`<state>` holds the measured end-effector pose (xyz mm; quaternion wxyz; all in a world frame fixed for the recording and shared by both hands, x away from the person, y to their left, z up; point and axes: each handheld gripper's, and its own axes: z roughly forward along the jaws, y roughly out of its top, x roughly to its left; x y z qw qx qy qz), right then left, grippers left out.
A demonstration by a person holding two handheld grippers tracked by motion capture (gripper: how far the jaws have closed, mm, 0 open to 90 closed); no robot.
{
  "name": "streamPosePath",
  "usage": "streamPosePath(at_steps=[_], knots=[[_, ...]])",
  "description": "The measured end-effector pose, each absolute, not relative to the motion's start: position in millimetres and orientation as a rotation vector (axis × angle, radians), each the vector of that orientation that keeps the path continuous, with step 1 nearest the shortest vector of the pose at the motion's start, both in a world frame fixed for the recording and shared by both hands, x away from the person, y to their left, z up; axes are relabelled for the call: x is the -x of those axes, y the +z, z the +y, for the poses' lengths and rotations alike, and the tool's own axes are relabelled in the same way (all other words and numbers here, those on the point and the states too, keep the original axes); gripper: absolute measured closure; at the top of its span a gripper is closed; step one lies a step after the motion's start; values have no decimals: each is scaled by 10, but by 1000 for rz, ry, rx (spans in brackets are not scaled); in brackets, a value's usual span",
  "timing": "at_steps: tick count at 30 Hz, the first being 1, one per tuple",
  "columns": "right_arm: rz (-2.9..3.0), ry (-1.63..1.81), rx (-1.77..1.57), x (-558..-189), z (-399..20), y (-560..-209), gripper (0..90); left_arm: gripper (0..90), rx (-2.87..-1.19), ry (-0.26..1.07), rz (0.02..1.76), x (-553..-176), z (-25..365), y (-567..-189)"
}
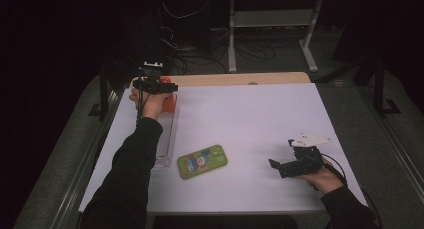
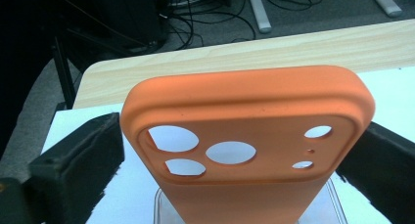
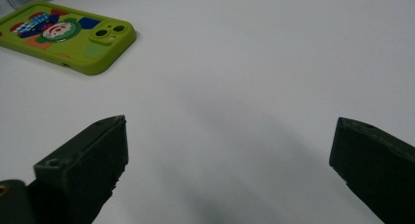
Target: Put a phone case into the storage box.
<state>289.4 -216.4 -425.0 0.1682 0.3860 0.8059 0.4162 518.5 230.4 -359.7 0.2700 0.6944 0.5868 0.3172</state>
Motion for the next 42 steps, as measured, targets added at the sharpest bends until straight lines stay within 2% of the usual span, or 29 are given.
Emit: streamPosePath(at_steps=[10, 21, 30, 42], knots=[[2290, 1180, -1089, -2896, -2162, -4248, 2, 0, -1861, 838, 1513, -5145, 2377, -3453], [2292, 1176, -1094, -2898, -2151, -4255, 2, 0, -1902, 686, 1299, -4990, 2516, -3094], [2303, 1175, -1105, -2895, -2125, -4262, 2, 0, -1945, 594, 1121, -4639, 2528, -2912], [2311, 1175, -1094, -2908, -2093, -4248, 2, 0, -2002, 449, 912, -4136, 2236, -3013]])
